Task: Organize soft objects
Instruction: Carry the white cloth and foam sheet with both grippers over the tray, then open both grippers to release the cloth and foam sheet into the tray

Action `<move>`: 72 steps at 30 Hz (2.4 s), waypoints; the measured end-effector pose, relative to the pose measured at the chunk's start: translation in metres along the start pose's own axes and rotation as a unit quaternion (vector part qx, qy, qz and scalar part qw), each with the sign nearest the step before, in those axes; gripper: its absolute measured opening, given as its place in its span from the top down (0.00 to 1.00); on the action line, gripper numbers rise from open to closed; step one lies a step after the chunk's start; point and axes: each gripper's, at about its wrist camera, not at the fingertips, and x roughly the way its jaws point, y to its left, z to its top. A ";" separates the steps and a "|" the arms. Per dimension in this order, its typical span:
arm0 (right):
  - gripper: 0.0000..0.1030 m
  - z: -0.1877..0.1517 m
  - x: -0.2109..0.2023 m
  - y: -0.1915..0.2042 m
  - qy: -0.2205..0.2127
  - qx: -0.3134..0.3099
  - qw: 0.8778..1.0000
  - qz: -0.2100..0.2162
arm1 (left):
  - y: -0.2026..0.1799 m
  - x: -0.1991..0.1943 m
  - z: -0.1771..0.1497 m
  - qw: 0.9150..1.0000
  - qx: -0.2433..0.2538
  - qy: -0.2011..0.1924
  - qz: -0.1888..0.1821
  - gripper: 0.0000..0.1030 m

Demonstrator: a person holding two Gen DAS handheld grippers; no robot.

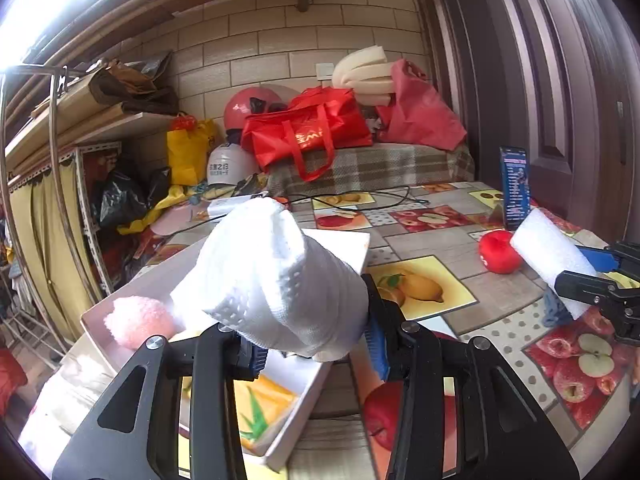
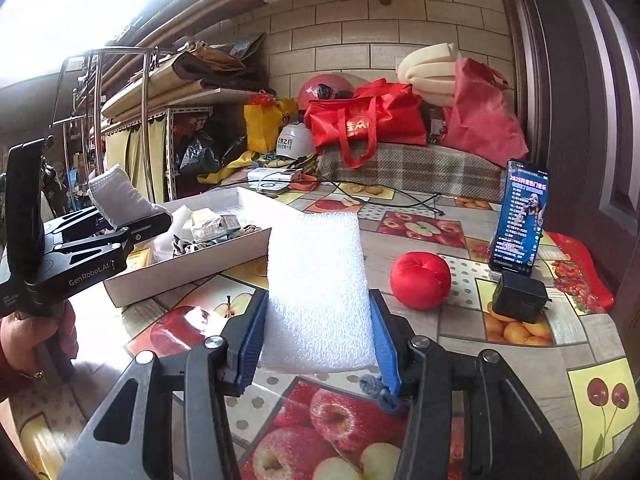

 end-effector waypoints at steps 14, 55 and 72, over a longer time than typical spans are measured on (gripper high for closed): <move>0.53 0.020 0.048 0.040 -0.003 0.002 1.000 0.018 | 0.104 0.023 -0.007 0.991 -0.083 0.009 0.103 0.61; 0.00 0.069 0.157 0.144 0.016 -0.051 0.998 0.035 | 0.138 0.070 0.004 0.980 -0.115 0.047 0.154 0.00; 0.00 0.064 0.124 0.124 -0.043 -0.001 0.999 -0.013 | 0.136 0.047 0.004 0.979 -0.123 -0.012 0.164 0.00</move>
